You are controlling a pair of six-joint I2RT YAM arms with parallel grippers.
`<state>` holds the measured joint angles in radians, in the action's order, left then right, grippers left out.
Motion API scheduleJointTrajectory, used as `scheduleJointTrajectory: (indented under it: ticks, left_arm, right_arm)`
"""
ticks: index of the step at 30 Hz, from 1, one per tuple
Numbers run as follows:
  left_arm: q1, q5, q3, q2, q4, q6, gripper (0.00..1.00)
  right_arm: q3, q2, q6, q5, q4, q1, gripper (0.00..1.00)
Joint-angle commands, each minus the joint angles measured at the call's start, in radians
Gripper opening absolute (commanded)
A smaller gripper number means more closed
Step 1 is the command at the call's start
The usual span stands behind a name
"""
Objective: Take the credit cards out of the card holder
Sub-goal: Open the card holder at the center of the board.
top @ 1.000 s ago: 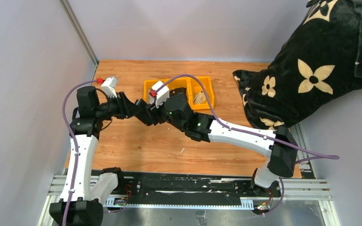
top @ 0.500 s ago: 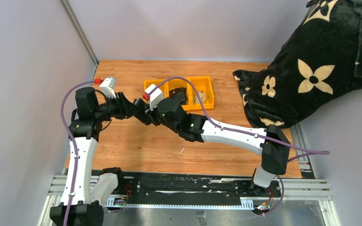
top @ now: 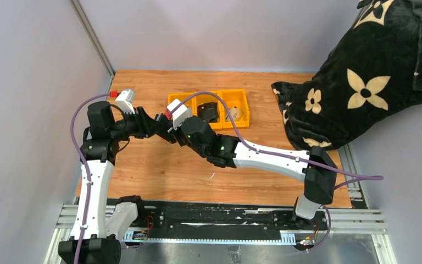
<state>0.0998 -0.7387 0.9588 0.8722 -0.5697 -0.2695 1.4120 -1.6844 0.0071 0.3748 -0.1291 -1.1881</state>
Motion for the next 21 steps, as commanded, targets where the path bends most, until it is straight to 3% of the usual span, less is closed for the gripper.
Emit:
scheduleJointTrajectory:
  ticks: [1,15,21]
  left_arm:
    - [-0.001,-0.099,0.0,-0.017,-0.029,0.001,0.0]
    - [-0.001,-0.151,-0.02,-0.018,-0.049,0.029,0.0]
    - [-0.002,-0.175,-0.025,-0.019,-0.054,0.035,0.0]
  right_arm:
    - [-0.005,0.035,0.02,0.092,-0.044,0.046,0.0]
    - [-0.064,0.109,0.213,-0.059,-0.095,0.131,0.0]
    - [-0.1,0.144,0.374,-0.216,-0.141,0.196,0.0]
